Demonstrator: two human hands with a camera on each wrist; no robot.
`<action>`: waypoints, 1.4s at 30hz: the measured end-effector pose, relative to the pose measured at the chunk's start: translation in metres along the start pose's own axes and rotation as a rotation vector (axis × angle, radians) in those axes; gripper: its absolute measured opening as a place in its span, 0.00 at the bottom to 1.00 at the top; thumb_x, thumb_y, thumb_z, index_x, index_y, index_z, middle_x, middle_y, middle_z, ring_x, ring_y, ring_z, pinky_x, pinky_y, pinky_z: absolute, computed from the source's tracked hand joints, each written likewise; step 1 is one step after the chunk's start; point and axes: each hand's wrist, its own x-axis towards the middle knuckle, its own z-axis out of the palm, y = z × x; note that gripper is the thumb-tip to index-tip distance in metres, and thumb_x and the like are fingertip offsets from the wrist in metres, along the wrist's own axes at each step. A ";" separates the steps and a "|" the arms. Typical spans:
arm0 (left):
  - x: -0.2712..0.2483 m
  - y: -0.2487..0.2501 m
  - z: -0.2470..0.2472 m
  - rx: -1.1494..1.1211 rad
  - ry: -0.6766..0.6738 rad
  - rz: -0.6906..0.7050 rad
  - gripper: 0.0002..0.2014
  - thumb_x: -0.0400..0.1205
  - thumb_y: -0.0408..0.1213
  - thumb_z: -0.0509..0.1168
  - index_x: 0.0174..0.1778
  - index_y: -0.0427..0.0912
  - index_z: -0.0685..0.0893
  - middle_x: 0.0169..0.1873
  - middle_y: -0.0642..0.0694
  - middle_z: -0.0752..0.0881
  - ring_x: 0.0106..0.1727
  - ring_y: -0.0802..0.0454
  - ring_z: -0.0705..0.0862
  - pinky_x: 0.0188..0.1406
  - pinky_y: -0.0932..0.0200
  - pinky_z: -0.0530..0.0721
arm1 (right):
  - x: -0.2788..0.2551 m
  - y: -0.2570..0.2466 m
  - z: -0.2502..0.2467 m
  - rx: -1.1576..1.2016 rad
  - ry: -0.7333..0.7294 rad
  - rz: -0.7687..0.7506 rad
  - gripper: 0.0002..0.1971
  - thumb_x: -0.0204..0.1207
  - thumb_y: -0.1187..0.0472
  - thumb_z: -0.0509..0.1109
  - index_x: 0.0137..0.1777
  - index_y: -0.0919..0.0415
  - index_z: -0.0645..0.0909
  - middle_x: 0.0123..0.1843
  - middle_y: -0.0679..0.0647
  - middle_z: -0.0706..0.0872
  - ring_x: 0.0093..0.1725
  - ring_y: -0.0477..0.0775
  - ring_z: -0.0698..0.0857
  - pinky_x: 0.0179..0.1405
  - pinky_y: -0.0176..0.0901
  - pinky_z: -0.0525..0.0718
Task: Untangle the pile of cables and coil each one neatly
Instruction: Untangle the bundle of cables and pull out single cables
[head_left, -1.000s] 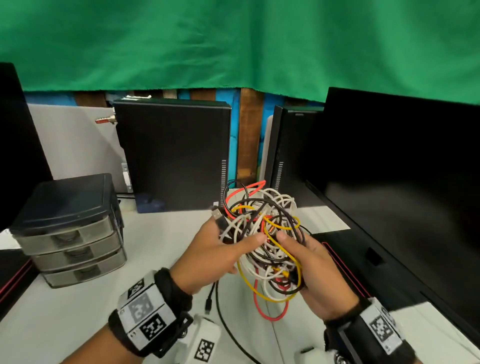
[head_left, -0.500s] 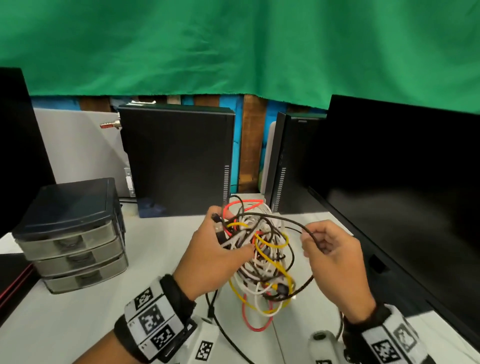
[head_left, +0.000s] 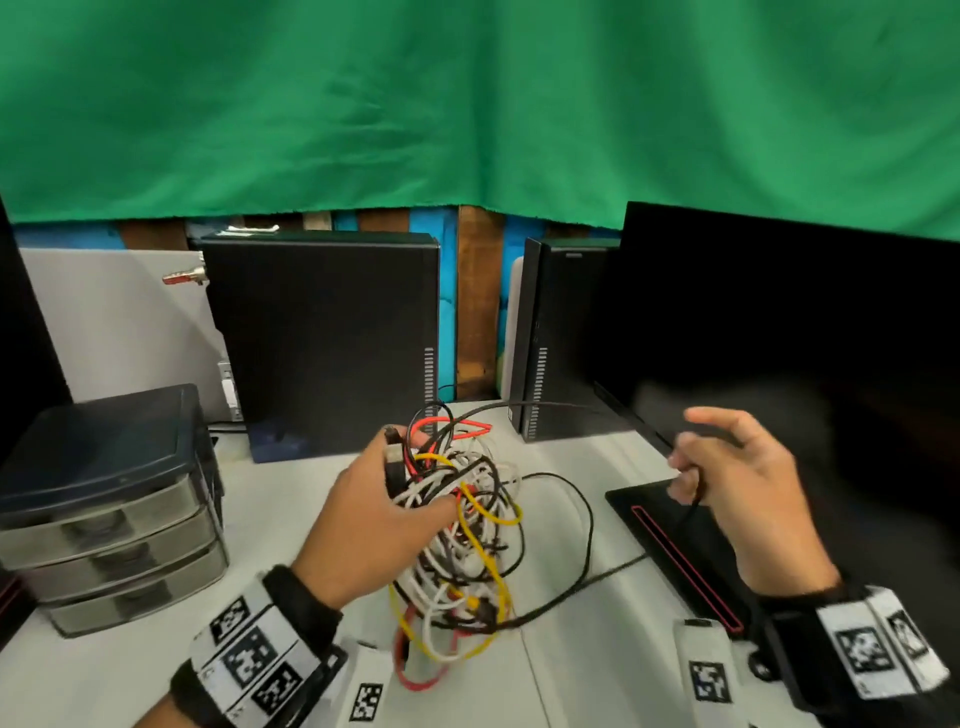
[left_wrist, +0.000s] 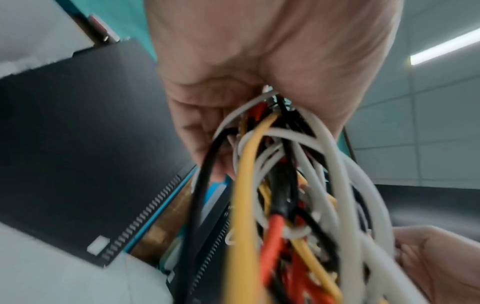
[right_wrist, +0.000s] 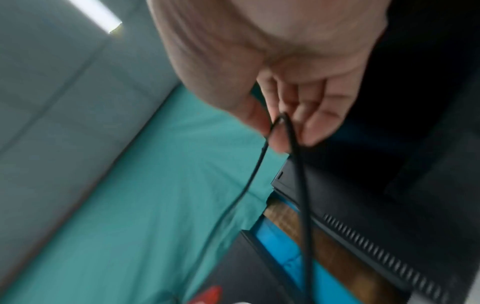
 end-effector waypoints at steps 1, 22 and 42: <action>0.000 0.001 -0.001 0.041 -0.022 0.015 0.20 0.70 0.34 0.79 0.51 0.60 0.83 0.45 0.59 0.92 0.47 0.61 0.91 0.51 0.56 0.86 | -0.002 0.003 0.004 -0.099 -0.077 -0.032 0.12 0.81 0.69 0.70 0.60 0.56 0.83 0.38 0.58 0.88 0.29 0.52 0.85 0.40 0.50 0.83; -0.003 0.005 0.002 0.191 -0.182 0.046 0.16 0.72 0.42 0.79 0.55 0.58 0.87 0.48 0.66 0.91 0.51 0.64 0.89 0.56 0.54 0.88 | 0.005 0.041 0.004 -0.874 0.102 -0.437 0.04 0.78 0.59 0.73 0.42 0.51 0.82 0.38 0.48 0.83 0.40 0.55 0.84 0.39 0.48 0.82; 0.008 -0.013 -0.008 0.249 -0.032 -0.061 0.12 0.73 0.41 0.78 0.49 0.61 0.89 0.42 0.69 0.90 0.45 0.68 0.89 0.51 0.55 0.90 | 0.007 0.020 -0.005 -0.366 0.266 -0.469 0.10 0.84 0.57 0.68 0.40 0.48 0.83 0.30 0.49 0.86 0.31 0.56 0.88 0.28 0.49 0.84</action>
